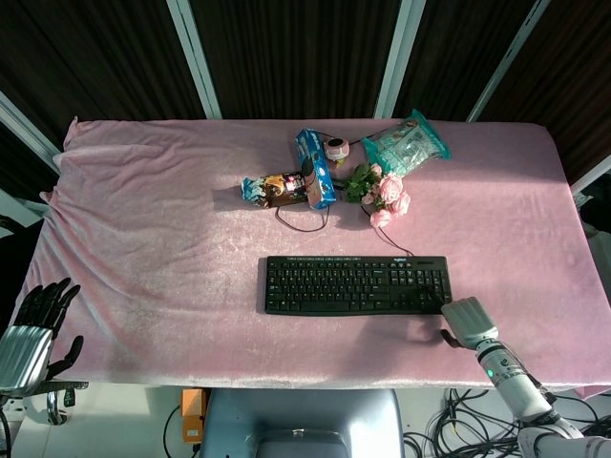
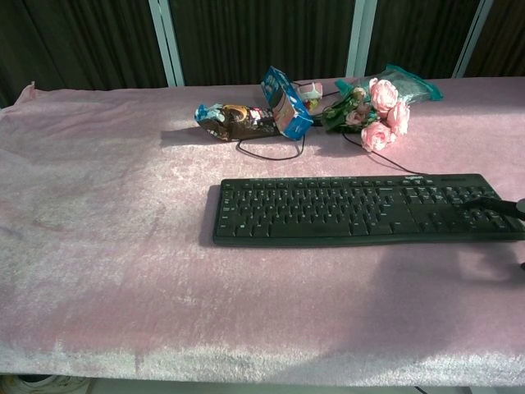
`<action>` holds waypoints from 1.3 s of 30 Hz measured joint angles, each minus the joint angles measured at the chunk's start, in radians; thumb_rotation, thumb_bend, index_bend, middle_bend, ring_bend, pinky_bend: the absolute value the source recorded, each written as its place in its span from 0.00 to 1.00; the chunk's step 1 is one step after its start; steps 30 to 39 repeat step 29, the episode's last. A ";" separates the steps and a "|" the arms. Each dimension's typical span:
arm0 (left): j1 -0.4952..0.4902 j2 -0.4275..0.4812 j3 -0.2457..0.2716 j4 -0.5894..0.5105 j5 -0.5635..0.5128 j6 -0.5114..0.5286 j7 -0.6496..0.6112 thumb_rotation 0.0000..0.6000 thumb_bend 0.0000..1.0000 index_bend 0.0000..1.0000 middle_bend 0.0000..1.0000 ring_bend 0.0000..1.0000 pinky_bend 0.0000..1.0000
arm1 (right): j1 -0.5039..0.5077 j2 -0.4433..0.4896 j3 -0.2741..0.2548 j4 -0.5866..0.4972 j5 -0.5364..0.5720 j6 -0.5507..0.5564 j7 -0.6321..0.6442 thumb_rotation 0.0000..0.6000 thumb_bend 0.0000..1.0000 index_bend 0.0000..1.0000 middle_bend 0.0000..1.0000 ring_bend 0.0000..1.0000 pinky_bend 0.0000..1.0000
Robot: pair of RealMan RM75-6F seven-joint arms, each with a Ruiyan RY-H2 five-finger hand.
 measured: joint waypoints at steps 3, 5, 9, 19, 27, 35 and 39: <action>-0.001 0.000 -0.001 0.000 -0.001 -0.001 0.001 1.00 0.43 0.00 0.00 0.00 0.00 | -0.004 0.004 0.002 -0.005 -0.009 0.018 0.008 1.00 0.49 0.16 1.00 1.00 1.00; 0.000 -0.001 -0.001 0.000 0.000 0.000 0.002 1.00 0.43 0.00 0.00 0.00 0.00 | -0.011 0.013 0.004 -0.017 -0.026 0.048 0.017 1.00 0.49 0.14 1.00 1.00 1.00; 0.001 -0.002 0.000 -0.001 0.002 0.002 0.006 1.00 0.43 0.00 0.00 0.00 0.00 | -0.045 0.048 0.004 -0.059 -0.093 0.164 0.042 1.00 0.49 0.04 0.87 0.84 0.93; -0.002 -0.011 0.003 -0.004 0.005 -0.007 0.026 1.00 0.43 0.00 0.00 0.00 0.00 | -0.215 0.152 -0.033 -0.160 -0.320 0.526 0.113 1.00 0.49 0.00 0.23 0.24 0.51; -0.004 -0.014 0.003 -0.004 0.001 -0.012 0.034 1.00 0.43 0.00 0.00 0.00 0.00 | -0.239 0.168 -0.038 -0.157 -0.365 0.535 0.154 1.00 0.49 0.00 0.16 0.17 0.51; -0.002 -0.013 0.003 -0.005 0.000 -0.011 0.034 1.00 0.43 0.00 0.00 0.00 0.00 | -0.239 0.167 -0.036 -0.157 -0.365 0.527 0.151 1.00 0.49 0.00 0.16 0.17 0.51; -0.002 -0.013 0.003 -0.005 0.000 -0.011 0.034 1.00 0.43 0.00 0.00 0.00 0.00 | -0.239 0.167 -0.036 -0.157 -0.365 0.527 0.151 1.00 0.49 0.00 0.16 0.17 0.51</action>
